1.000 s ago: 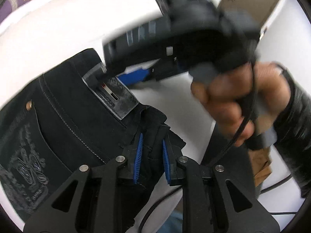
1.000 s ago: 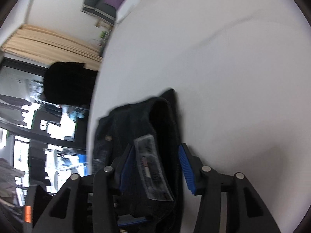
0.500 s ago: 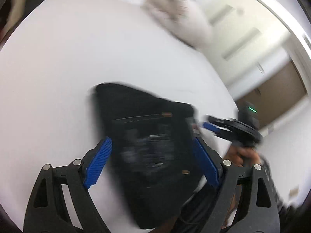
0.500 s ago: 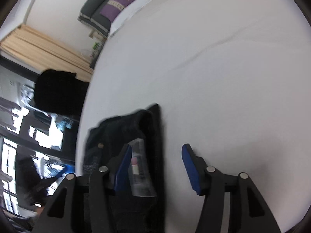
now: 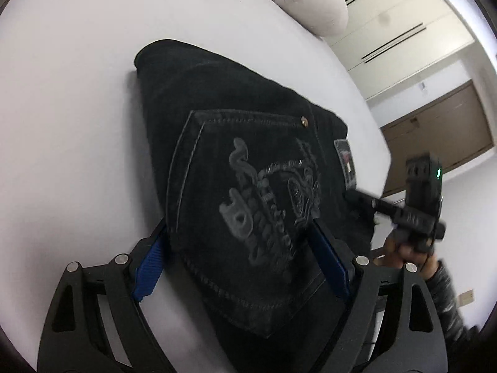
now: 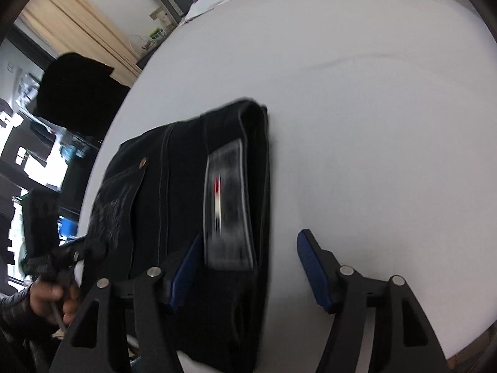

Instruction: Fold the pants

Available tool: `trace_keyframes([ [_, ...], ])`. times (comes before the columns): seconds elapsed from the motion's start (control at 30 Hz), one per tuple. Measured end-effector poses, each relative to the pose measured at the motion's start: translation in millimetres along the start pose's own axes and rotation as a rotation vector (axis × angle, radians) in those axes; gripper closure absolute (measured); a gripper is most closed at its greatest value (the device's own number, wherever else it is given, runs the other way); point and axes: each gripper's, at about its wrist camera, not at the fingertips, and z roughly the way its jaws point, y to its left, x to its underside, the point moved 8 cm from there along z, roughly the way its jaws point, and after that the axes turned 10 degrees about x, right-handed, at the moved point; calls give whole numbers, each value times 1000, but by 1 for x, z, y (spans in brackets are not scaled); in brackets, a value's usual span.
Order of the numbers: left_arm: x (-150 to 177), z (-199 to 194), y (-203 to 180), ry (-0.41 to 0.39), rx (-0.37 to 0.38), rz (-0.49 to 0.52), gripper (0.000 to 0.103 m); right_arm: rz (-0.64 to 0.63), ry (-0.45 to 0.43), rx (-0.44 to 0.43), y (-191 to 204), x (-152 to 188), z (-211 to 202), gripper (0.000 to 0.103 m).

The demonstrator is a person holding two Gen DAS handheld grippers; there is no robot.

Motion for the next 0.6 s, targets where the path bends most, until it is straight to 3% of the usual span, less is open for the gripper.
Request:
trace_keyframes([
  [0.03, -5, 0, 2, 3, 13, -8, 32, 24, 3, -29, -2, 2, -3, 36],
  [0.1, -12, 12, -8, 30, 0, -17, 41, 69, 27, -63, 0, 0, -4, 36],
  [0.33, -11, 17, -12, 40, -15, -35, 58, 40, 116, -89, 24, -14, 21, 36],
  [0.37, -11, 17, -13, 38, -10, -43, 60, 46, 121, -99, 26, -14, 23, 40],
  [0.4, -11, 14, -12, 39, -10, -46, 64, 60, 126, -99, 25, -16, 25, 55],
  [0.47, -11, 12, -13, 34, -6, -41, 72, 85, 135, -111, 24, -15, 25, 69],
  [0.6, -14, 16, -23, 17, 14, -39, 84, 55, 98, -69, 37, -13, 14, 80],
])
